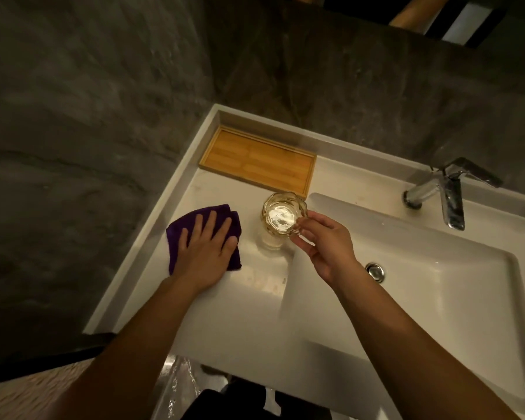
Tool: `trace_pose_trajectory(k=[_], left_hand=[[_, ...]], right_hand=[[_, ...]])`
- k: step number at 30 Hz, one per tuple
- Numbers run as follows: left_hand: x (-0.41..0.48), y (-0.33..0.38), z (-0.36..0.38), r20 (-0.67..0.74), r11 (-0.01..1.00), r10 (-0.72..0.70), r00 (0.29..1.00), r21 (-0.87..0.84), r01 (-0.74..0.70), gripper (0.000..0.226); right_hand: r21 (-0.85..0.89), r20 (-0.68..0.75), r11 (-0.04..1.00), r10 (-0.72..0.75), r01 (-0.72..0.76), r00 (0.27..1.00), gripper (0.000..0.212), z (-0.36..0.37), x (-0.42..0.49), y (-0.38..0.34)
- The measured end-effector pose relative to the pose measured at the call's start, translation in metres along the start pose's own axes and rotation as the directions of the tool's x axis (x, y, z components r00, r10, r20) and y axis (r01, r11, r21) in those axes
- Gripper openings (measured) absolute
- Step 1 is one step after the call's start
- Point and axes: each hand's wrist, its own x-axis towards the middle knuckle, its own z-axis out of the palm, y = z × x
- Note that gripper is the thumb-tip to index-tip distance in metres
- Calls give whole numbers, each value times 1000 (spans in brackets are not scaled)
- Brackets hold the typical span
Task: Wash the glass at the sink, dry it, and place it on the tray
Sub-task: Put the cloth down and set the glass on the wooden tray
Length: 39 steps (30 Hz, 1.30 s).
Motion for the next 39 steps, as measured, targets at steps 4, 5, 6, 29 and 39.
trace_pose_trajectory(k=[4, 5, 6, 29, 39], left_hand=[[7, -6, 9, -145, 995, 59, 988, 91, -46, 69], [10, -9, 9, -149, 994, 70, 986, 97, -56, 74], [14, -12, 7, -143, 992, 83, 986, 106, -68, 78], [41, -34, 2, -179, 952, 248, 952, 228, -205, 81], [41, -34, 3, -182, 952, 242, 953, 236, -197, 81]], right_hand=[[-15, -12, 1000, -12, 12, 1000, 29, 19, 14, -6], [-16, -18, 1000, -15, 15, 1000, 29, 25, 17, -9], [-15, -23, 1000, -14, 14, 1000, 30, 31, 21, -12], [-282, -177, 959, -66, 14, 982, 23, 114, 156, -33], [-389, -196, 921, -86, 3, 977, 20, 119, 174, -32]])
